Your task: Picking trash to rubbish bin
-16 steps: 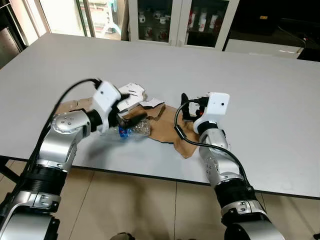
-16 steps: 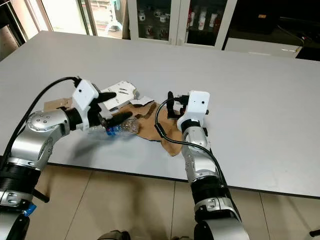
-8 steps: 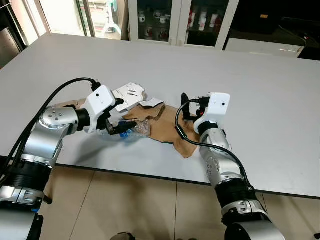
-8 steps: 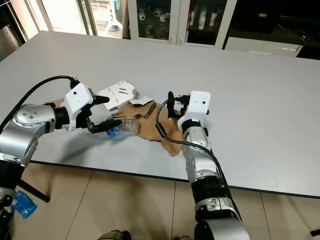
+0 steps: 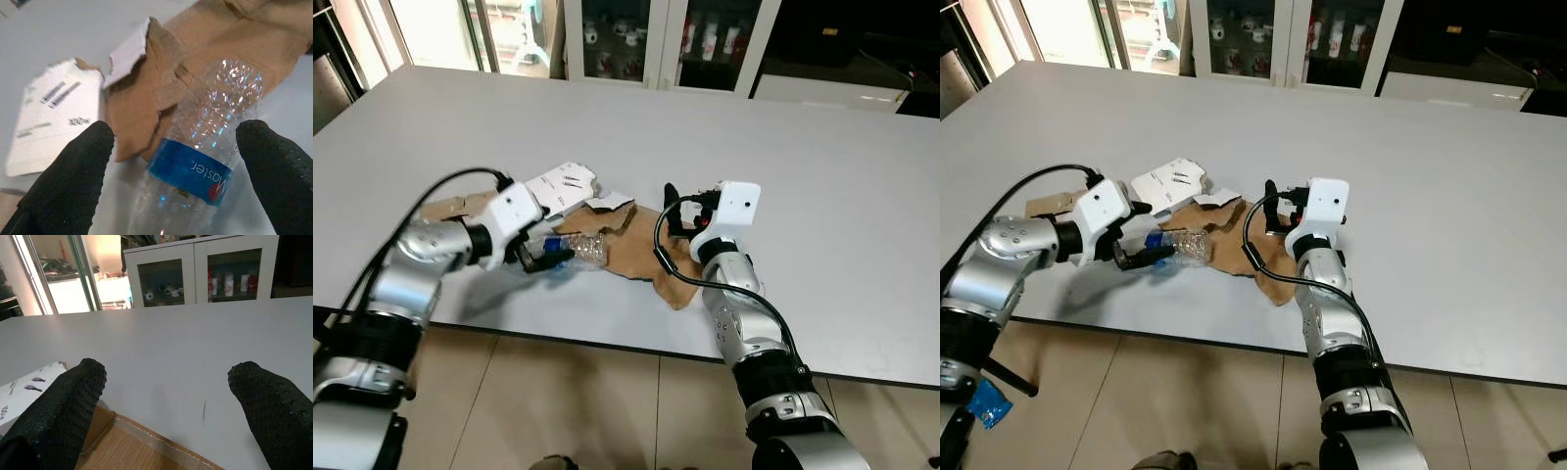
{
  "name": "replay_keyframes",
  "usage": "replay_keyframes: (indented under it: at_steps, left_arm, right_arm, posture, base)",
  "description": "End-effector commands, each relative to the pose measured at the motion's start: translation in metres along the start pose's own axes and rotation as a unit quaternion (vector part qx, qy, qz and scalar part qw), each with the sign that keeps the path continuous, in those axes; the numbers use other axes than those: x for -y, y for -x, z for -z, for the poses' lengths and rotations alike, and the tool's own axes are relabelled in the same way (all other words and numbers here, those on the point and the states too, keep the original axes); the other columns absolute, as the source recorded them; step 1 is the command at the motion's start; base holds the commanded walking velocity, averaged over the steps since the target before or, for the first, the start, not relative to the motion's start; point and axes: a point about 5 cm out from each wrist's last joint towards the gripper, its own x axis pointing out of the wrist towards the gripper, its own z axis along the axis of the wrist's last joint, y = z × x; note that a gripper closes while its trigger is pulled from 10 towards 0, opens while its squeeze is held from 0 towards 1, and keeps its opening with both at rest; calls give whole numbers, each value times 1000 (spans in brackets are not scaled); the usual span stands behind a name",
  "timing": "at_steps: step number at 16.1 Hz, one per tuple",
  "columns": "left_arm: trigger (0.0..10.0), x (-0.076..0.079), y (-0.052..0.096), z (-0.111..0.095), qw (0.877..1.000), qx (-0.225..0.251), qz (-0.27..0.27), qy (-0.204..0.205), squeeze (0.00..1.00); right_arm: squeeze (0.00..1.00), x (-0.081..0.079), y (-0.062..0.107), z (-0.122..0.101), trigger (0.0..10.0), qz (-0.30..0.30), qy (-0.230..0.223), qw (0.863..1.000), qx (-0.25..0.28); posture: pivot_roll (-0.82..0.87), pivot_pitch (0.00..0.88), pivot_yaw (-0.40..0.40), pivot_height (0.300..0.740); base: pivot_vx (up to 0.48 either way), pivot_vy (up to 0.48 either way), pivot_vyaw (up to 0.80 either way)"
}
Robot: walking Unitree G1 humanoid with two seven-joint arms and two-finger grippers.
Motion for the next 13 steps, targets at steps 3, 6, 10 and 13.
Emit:
replay_keyframes:
  at_steps: [3,6,10,13]
  left_arm:
    - [10000,1,-7,1,1000,-9,-4,-27,0]
    - [10000,7,-13,7,999,-20,5,-36,0]
    - [10000,11,-16,7,1000,1,26,2,0]
    - [10000,9,-15,13,1000,-14,22,5,0]
  right_arm:
    - [0,0,1,1,10000,-6,-1,1000,-7]
    - [0,-2,1,1,10000,-10,-1,1000,-7]
    - [0,-3,1,1,10000,-13,-2,1000,-6]
    - [0,-4,1,2,10000,-16,-3,1000,-8]
  posture:
    - [16,75,-23,740]
    - [13,75,-22,740]
    - [9,77,-20,740]
    - [11,76,-18,740]
  base:
    - [0,0,0]
    - [0,0,0]
    - [0,0,0]
    - [0,0,0]
